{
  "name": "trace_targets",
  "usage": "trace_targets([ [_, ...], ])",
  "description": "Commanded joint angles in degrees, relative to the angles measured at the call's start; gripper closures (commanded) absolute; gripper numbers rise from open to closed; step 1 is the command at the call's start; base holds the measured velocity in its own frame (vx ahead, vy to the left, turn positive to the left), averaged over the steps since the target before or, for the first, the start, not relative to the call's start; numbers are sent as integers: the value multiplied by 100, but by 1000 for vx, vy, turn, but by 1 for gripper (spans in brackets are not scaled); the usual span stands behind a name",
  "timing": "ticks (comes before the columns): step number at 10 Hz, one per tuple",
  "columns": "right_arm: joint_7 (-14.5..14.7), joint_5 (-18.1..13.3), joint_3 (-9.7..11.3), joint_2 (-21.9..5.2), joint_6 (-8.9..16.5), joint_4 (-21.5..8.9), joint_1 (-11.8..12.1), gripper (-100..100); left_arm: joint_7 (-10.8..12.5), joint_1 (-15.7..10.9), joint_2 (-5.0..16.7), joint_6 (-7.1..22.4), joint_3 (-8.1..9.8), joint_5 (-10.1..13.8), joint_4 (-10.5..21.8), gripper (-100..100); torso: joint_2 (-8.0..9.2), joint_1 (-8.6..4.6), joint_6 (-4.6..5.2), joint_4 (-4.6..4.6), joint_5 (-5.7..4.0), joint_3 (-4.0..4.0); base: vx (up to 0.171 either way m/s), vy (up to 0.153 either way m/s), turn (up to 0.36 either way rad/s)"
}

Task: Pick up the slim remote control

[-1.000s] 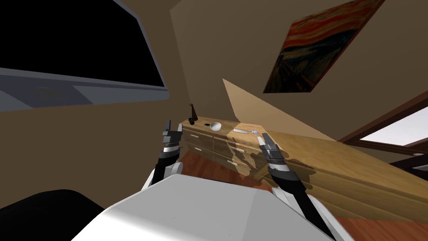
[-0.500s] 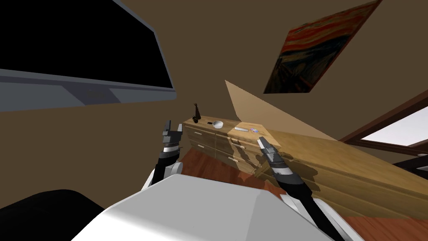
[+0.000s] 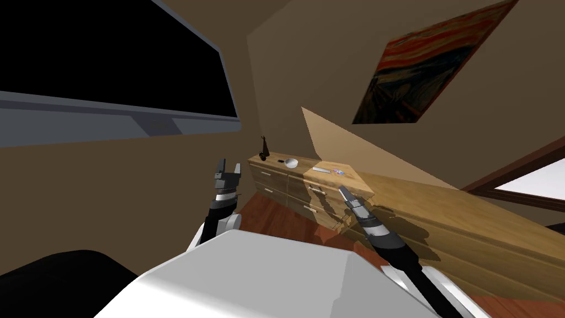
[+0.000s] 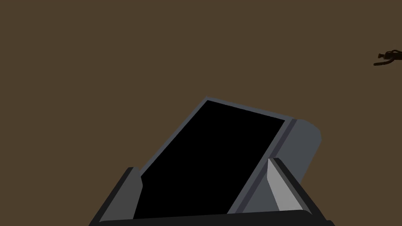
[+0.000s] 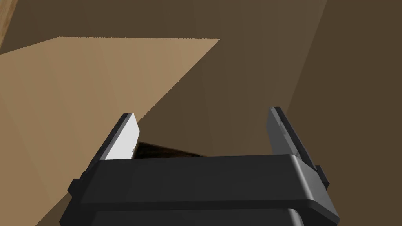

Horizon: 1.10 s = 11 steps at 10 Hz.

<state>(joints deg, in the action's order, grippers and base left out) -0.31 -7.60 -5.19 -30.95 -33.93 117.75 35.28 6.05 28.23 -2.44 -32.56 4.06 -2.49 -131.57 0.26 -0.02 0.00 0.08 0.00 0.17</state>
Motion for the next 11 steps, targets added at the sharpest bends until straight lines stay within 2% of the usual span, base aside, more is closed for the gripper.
trace_targets([
  [1,20,-101,16,-286,-72,-188,74,-100,0,0,0,0,0,0,0,0,0,0,0,0,0,0,-91,2,125],
  [2,20,-101,16,-410,-72,-188,74,-100,0,-1,0,0,0,0,0,0,5,-3,-2,0,-1,2,-65,4,84],
  [3,39,-200,48,-609,-149,-383,139,-100,0,0,0,0,0,0,0,0,-2,-3,0,0,-1,-1,-51,14,174],
  [4,39,-200,48,-750,-149,-383,139,-100,0,0,0,0,0,0,0,0,-7,-1,-3,-2,0,-4,-40,10,86],
  [5,54,-305,89,-947,-221,-592,202,-100,0,0,0,0,0,0,0,0,-13,-1,0,-3,-1,-7,-40,13,195],
  [6,54,-305,89,-1099,-221,-592,202,-100,0,0,0,0,0,0,0,0,-15,-2,-4,-4,-1,-9,-33,4,106],
  [7,65,-417,140,-1280,-290,-812,263,-100,0,1,0,0,0,0,0,0,-17,-4,1,-4,-1,-10,-36,7,189],
  [8,65,-417,140,-1457,-290,-812,263,-100,0,0,0,0,0,0,0,0,-16,-3,-3,-4,-1,-10,-28,1,101],
  [9,72,-532,200,-1644,-356,-1008,320,-100,0,1,0,0,0,0,0,0,-19,-5,0,-4,-2,-11,-20,4,194],
  [10,72,-532,200,-1823,-356,-1043,320,-100,0,0,0,0,0,0,0,0,-23,-6,-3,-5,-2,-13,-12,-1,115],
  [11,75,-651,267,-2020,-417,-1282,374,-100,0,1,0,0,0,0,0,0,-26,-7,0,-6,-2,-15,-6,1,239],
])
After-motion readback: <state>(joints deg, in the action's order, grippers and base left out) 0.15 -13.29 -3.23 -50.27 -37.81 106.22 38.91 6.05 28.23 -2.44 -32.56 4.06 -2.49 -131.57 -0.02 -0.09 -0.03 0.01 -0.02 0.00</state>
